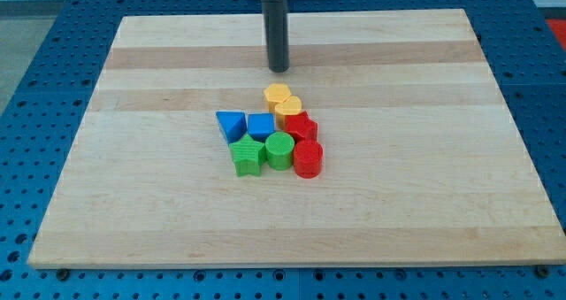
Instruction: Push the yellow blocks into the blue cube
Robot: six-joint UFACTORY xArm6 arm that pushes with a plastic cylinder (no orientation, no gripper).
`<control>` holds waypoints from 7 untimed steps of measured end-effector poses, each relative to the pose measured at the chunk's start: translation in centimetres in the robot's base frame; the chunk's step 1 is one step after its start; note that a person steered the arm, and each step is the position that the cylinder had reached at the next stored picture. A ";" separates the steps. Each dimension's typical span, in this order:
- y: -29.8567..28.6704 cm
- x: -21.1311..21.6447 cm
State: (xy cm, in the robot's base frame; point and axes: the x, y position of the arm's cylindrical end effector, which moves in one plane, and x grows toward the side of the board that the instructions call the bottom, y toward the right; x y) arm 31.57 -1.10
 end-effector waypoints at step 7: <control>0.7 4.6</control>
State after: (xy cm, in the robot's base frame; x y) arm 36.18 -0.38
